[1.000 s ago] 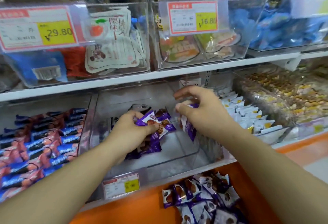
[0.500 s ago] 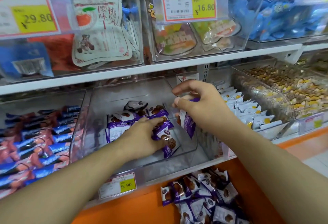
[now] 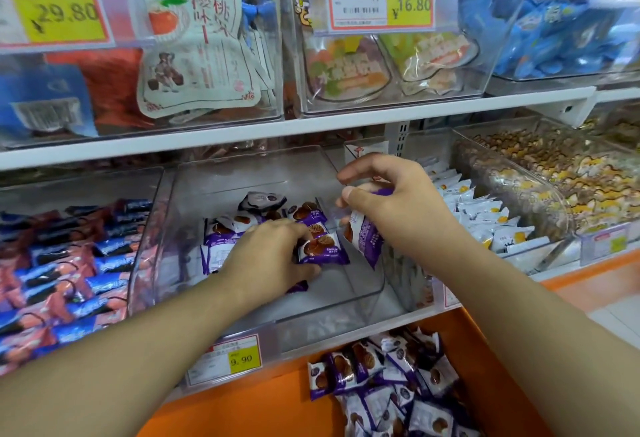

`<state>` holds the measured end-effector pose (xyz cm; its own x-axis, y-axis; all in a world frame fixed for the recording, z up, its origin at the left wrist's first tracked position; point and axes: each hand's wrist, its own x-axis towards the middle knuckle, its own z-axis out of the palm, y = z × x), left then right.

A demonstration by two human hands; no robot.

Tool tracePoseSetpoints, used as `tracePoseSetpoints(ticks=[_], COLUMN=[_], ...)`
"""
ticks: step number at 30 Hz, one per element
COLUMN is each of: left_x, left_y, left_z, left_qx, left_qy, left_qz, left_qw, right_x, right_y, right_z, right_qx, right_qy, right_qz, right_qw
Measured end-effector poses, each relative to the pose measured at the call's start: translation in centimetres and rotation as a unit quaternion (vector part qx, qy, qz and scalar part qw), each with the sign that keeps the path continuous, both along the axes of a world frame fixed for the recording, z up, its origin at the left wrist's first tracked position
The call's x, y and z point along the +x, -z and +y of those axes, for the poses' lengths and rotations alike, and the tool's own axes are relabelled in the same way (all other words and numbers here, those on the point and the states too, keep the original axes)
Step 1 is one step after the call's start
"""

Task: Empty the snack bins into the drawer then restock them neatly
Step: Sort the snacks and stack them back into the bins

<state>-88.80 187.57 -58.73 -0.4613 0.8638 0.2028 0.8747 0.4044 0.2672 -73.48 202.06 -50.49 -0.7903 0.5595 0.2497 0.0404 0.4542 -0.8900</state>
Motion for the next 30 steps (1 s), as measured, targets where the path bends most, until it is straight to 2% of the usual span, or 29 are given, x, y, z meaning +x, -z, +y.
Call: tracePoseSetpoints(ticks=[4, 7, 8, 10, 11, 13, 14, 15, 19, 21, 23, 25, 26, 28, 30], left_x=[0.2, 0.6, 0.8, 1.7, 2.3, 3.9, 4.6, 5.1, 5.8, 5.9, 5.8, 5.3, 5.0, 4.4, 4.2], left_y=[0.4, -0.6, -1.2, -3.1, -4.1, -5.9, -6.6, -6.9, -6.8, -6.7, -6.7, -7.2, -7.5, -8.0, -8.3], left_z=[0.2, 0.1, -0.1, -0.8, -1.3, -2.0, -2.4, -2.7, -3.0, -3.0, -3.0, -3.3, -3.6, -4.2, -4.8], left_qx=[-0.093, -0.138, -0.118, -0.01, 0.063, 0.174, 0.198, 0.211, 0.203, 0.213, 0.224, 0.243, 0.247, 0.236, 0.2], left_qy=[-0.005, -0.003, -0.014, -0.035, -0.042, -0.035, -0.023, -0.013, -0.028, -0.061, -0.081, -0.092, -0.093, -0.081, -0.06], left_qz=[0.002, -0.05, -0.079, -0.174, -0.252, -0.442, -0.506, -0.524, -0.453, -0.416, -0.401, -0.456, -0.501, -0.573, -0.6], left_qw=[0.996, 0.989, 0.99, 0.984, 0.965, 0.879, 0.839, 0.825, 0.868, 0.882, 0.884, 0.851, 0.824, 0.781, 0.772], right_x=[0.0, 0.0, 0.0, -0.1, -0.2, -0.6, -0.9, -1.3, -2.0, -2.5, -2.7, -2.6, -2.0, -1.0, -0.6], right_y=[0.1, 0.1, 0.0, -0.1, -0.1, 0.0, 0.1, 0.3, 0.9, 1.2, 0.8, 0.3, -0.1, -0.2, 0.2], right_z=[0.0, -0.1, -0.1, -0.4, -0.7, -1.3, -1.6, -1.8, -2.6, -2.8, -2.6, -1.4, -0.8, -0.1, -0.1], right_qx=[0.001, -0.013, -0.04, -0.098, -0.121, -0.151, -0.156, -0.145, -0.023, -0.02, -0.068, -0.132, -0.13, -0.049, 0.037], right_qy=[-0.002, -0.006, -0.012, -0.026, -0.032, -0.038, -0.04, -0.035, 0.006, 0.006, -0.036, -0.09, -0.117, -0.146, -0.126], right_qz=[0.005, 0.011, 0.025, 0.055, 0.07, 0.097, 0.105, 0.107, 0.057, 0.02, -0.007, -0.001, 0.002, -0.003, -0.008], right_qw=[1.0, 1.0, 0.999, 0.993, 0.99, 0.983, 0.981, 0.983, 0.998, 1.0, 0.997, 0.987, 0.985, 0.988, 0.991])
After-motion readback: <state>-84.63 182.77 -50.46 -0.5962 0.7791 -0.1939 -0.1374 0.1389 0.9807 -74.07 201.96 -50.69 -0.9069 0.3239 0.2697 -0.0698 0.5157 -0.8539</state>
